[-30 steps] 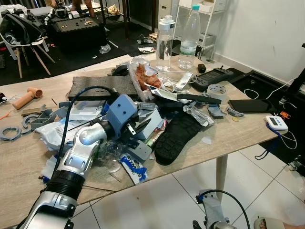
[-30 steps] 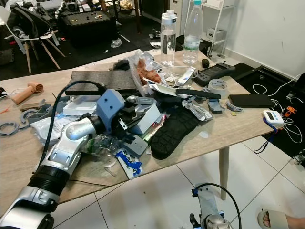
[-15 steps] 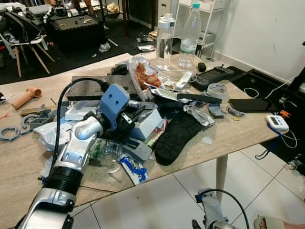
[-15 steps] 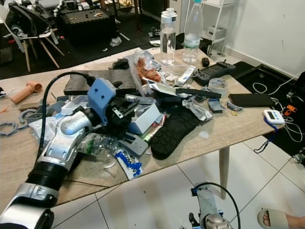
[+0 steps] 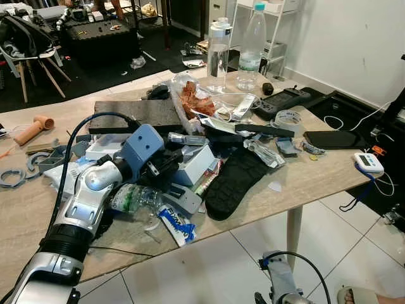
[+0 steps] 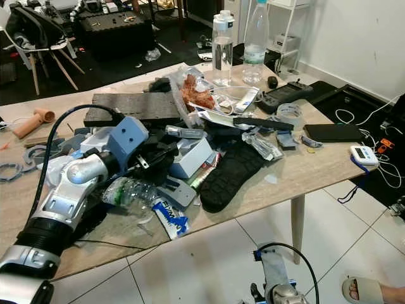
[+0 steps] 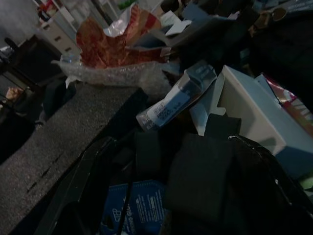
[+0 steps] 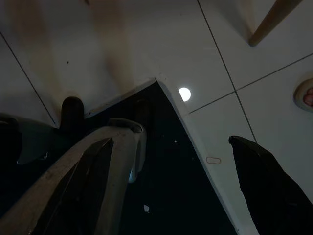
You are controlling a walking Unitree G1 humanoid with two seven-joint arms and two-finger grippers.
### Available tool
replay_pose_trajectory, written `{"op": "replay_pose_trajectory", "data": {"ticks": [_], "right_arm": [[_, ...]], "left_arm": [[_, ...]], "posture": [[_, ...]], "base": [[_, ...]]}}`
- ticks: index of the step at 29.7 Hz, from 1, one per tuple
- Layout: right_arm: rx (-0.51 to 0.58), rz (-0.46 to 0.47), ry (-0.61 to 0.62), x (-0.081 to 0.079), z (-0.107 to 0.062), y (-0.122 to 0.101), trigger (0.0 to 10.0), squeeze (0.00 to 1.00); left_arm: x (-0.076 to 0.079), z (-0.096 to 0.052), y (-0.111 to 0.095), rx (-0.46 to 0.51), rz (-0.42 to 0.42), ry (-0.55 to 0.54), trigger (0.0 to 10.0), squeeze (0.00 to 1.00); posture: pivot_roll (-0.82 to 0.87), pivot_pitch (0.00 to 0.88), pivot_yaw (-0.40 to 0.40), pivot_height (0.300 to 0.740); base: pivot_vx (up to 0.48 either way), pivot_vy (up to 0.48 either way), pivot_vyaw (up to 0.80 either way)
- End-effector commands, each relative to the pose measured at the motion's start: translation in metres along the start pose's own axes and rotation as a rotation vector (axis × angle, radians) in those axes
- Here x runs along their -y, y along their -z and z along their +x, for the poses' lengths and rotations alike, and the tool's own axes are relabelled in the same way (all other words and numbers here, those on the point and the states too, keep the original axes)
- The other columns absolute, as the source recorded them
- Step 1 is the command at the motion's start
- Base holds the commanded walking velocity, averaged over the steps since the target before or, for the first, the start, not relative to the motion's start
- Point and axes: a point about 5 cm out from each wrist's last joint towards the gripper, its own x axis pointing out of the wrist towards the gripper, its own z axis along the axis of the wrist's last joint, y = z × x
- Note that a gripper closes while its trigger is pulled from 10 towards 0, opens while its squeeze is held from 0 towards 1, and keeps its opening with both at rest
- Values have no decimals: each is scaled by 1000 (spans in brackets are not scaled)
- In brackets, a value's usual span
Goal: Picking trash to rubbish bin
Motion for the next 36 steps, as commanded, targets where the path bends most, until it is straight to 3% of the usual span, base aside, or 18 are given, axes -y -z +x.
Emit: {"op": "replay_pose_trajectory", "data": {"ticks": [1,4,5,6,7,20,23,24,27,28,29,31,32,33,34,36], "right_arm": [[-21,-9,-9,-3,0,5,10000,0],[-21,-13,-8,-3,0,5,10000,0],[-20,-14,-8,-3,0,5,10000,0],[-20,-14,-8,-3,0,5,10000,0],[-19,-15,-8,-2,0,5,10000,0],[-18,-27,-9,-2,0,3,10000,0],[-19,-27,-10,-3,0,3,10000,0],[-19,-27,-10,-3,0,3,10000,0],[-20,-26,-11,-4,0,4,10000,0],[-20,-26,-11,-4,0,4,10000,0],[-20,-25,-11,-5,0,4,10000,0],[-20,-22,-12,-5,0,4,10000,0],[-20,-22,-12,-5,0,4,10000,0],[-20,-21,-12,-5,0,4,10000,0],[-21,-20,-11,-5,0,4,10000,0],[-22,-19,-12,-5,0,5,10000,0]], "left_arm": [[-2,-4,9,-56,-14,-4,10000,0],[-2,-4,14,-74,-52,-2,10000,0],[-1,-3,14,-71,-67,7,1529,0],[-1,-3,14,-71,-67,7,1529,0],[1,-3,14,-63,-85,19,0,0],[-2,-4,4,19,-136,-8,0,0],[-12,-7,-12,155,-203,-59,0,0],[-12,-7,-12,155,-203,-59,0,0],[-22,-15,-33,327,-311,-69,0,0],[-22,-15,-33,327,-311,-69,0,0],[-21,-24,-46,430,-362,3,0,0],[-14,-39,-60,544,-386,123,0,0],[-11,-47,-66,589,-394,173,1176,0],[-10,-57,-72,654,-422,212,8627,0],[-11,-62,-76,697,-446,228,10000,0],[-14,-70,-81,763,-486,224,10000,0]], "posture": [[-68,22,44,740],[-69,21,43,740],[-70,19,43,740],[-70,19,43,740],[-70,19,43,740],[-67,16,39,740],[-63,20,40,740],[-63,20,40,740],[-63,20,40,740],[-63,20,40,740],[-64,20,41,740],[-65,21,42,740],[-64,20,42,740],[-62,22,44,740],[-60,21,43,740],[-57,21,42,740]], "base": [[0,0,0],[0,0,0],[0,0,0],[0,0,0],[0,0,0],[0,0,0],[0,0,0],[0,0,0],[0,0,0],[0,0,0],[0,0,0],[0,0,0],[0,0,0],[0,0,0],[0,0,0],[0,0,0]]}}
